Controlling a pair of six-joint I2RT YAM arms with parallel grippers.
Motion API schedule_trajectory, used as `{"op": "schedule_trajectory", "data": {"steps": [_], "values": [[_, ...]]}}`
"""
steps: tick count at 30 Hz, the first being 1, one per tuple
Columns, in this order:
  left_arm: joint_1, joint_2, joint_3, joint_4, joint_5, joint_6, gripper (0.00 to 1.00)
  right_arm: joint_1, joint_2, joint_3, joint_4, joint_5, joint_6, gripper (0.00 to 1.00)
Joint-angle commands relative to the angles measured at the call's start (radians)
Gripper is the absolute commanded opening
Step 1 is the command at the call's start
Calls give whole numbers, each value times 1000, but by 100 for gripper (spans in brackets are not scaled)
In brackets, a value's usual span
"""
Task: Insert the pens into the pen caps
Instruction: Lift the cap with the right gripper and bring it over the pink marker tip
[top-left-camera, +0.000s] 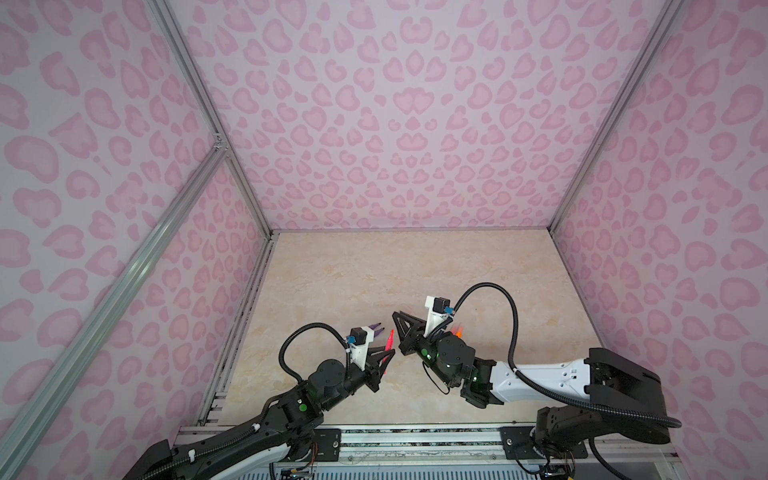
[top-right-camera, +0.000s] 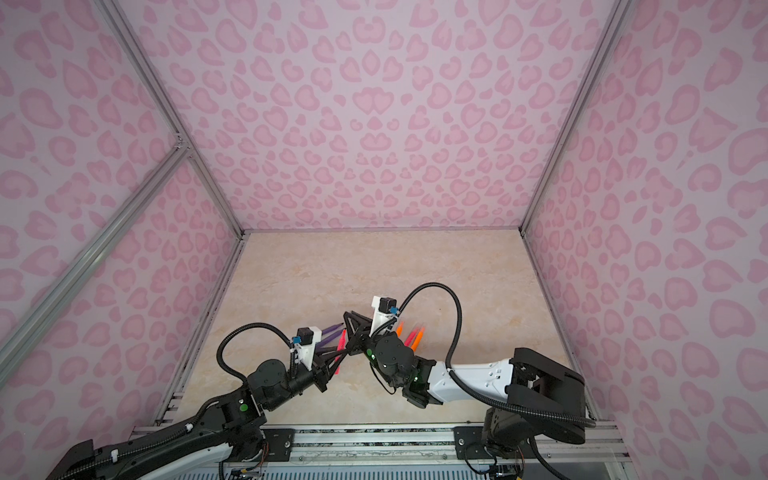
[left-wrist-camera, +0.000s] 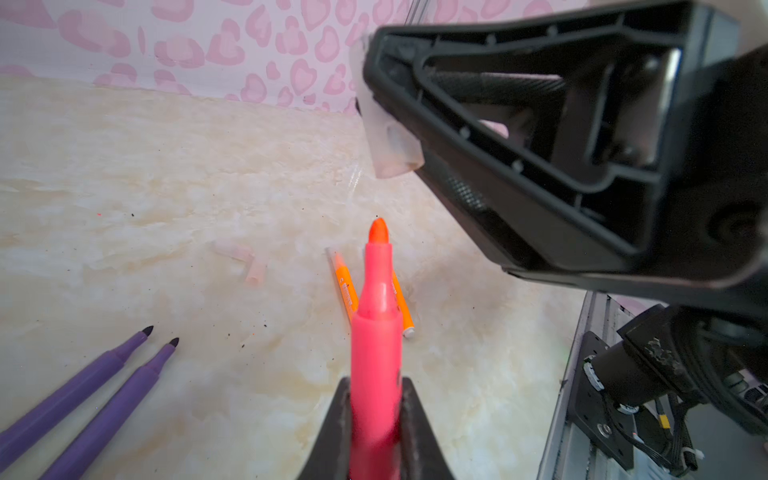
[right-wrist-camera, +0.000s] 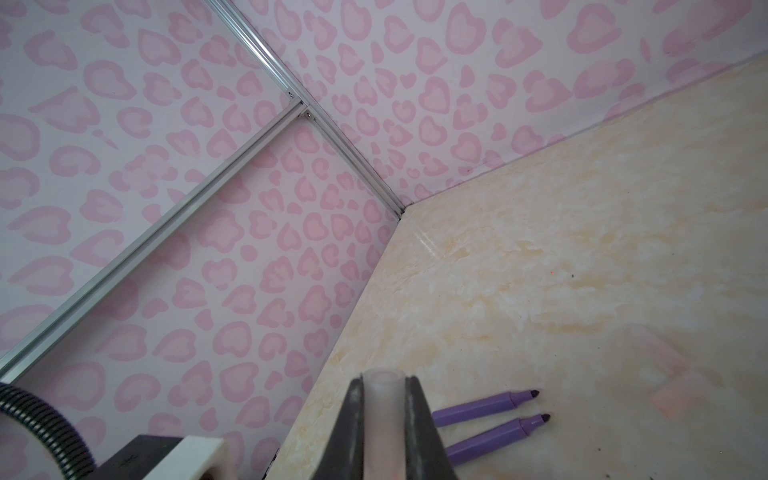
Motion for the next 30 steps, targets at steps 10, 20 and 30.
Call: {"op": "schedule_trajectory", "data": {"steps": [10, 20, 30], "values": [[0, 12, 9, 16, -22, -4, 3, 4, 46, 9, 77, 8, 15, 0], [-1, 11, 6, 16, -25, -10, 3, 19, 76, 0, 115, 6, 18, 0], [-1, -12, 0, 5, -35, -10, 3, 24, 90, -18, 136, 12, 26, 0]]}}
